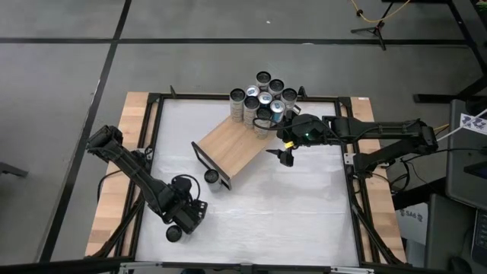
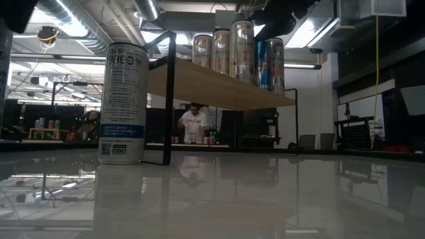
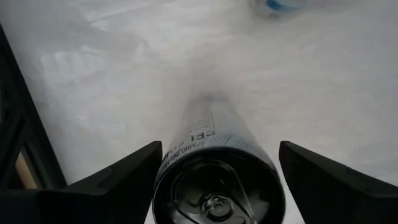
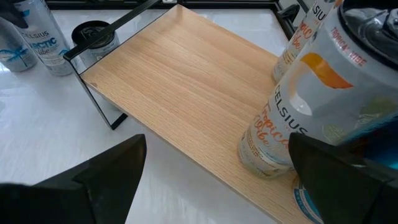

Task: Place canned beverage on shelf
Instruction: Put the white-blue soda can on the shelf

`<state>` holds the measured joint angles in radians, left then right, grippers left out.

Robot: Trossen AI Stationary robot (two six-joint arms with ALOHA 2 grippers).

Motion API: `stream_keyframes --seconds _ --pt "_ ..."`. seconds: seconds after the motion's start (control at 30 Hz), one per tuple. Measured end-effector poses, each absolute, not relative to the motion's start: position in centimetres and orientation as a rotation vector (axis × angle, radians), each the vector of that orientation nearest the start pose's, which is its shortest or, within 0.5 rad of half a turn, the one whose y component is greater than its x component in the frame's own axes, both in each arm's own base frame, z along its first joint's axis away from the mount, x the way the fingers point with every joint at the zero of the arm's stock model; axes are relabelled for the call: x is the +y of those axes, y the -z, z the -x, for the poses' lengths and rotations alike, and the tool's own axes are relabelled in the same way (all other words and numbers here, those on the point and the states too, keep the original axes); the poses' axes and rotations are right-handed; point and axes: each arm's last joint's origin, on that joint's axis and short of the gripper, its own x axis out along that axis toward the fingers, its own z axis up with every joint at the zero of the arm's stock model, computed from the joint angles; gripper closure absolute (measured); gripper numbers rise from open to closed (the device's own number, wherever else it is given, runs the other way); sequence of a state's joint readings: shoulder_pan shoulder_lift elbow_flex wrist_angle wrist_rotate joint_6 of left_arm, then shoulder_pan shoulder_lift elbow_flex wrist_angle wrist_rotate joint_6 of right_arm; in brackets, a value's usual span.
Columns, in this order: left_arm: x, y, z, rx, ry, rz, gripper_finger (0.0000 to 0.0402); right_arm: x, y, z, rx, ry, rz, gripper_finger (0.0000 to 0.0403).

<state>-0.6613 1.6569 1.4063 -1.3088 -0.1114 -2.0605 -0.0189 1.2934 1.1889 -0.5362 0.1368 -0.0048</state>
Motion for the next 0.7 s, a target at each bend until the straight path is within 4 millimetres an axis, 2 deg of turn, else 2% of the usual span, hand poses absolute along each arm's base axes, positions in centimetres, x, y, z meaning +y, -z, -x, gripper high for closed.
stream_keyframes --seconds 0.4,0.7 --pt "-18.11 -26.74 -23.44 1.233 -1.083 1.094 0.0142 -0.91 -33.23 -27.36 0.661 0.148 0.043 0.0015" --pt "-17.64 -27.18 -23.54 1.296 -0.92 0.959 0.0157 -0.91 -33.24 -27.36 0.661 0.148 0.043 0.0015"
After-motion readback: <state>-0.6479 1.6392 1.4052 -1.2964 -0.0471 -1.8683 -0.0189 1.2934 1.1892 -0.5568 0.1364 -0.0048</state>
